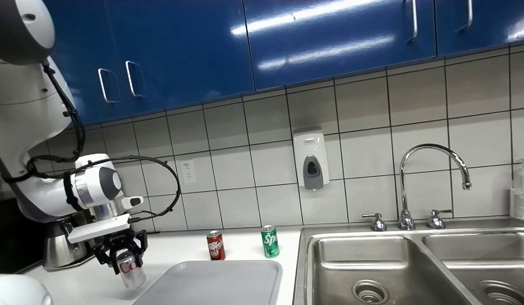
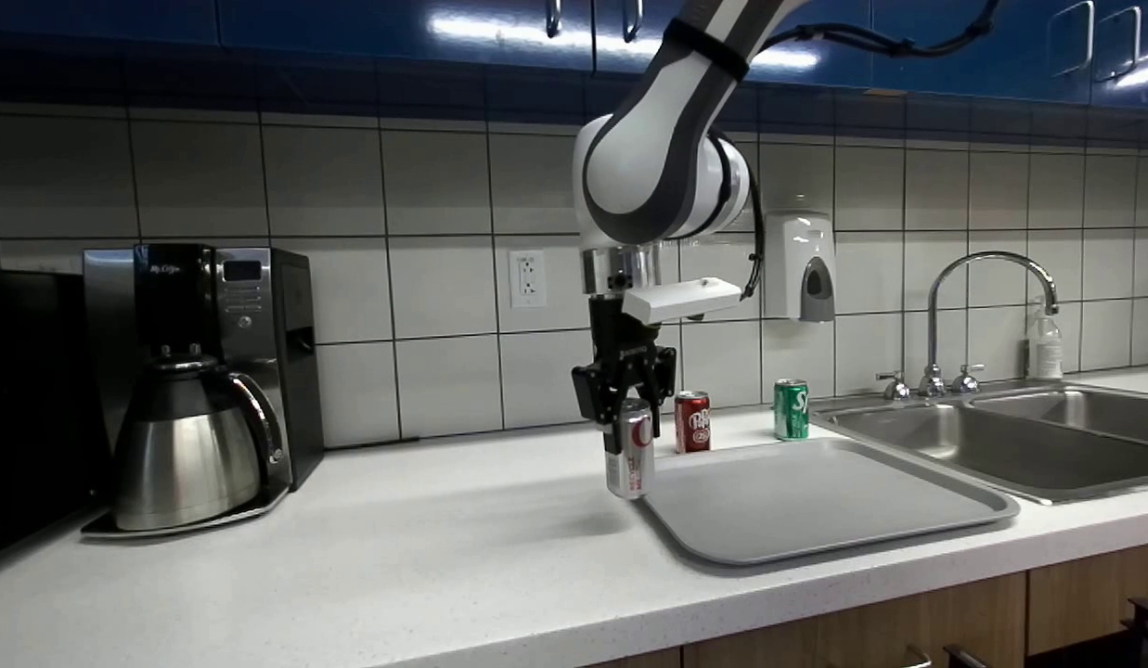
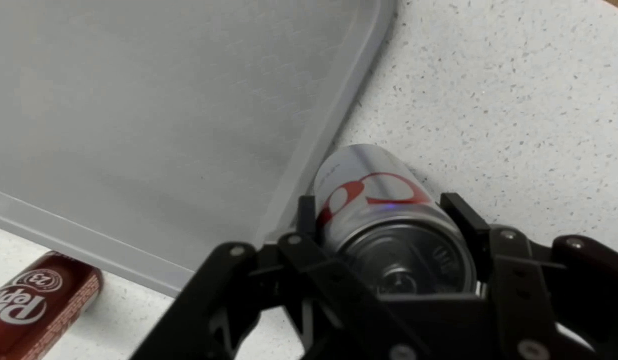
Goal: Put the cans on the grey tray
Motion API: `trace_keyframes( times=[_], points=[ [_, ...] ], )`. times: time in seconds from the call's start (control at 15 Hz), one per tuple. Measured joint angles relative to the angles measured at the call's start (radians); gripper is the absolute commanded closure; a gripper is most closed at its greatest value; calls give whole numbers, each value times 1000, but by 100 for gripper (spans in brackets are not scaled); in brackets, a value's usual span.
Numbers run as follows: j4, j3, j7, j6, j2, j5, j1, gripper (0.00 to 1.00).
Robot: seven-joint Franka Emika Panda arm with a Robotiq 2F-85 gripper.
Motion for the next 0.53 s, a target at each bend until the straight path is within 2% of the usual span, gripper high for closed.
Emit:
trace_keyframes(
  times=[0.53],
  points=[
    [-82,-23,39,0,-54,-2,-37,62]
  ],
)
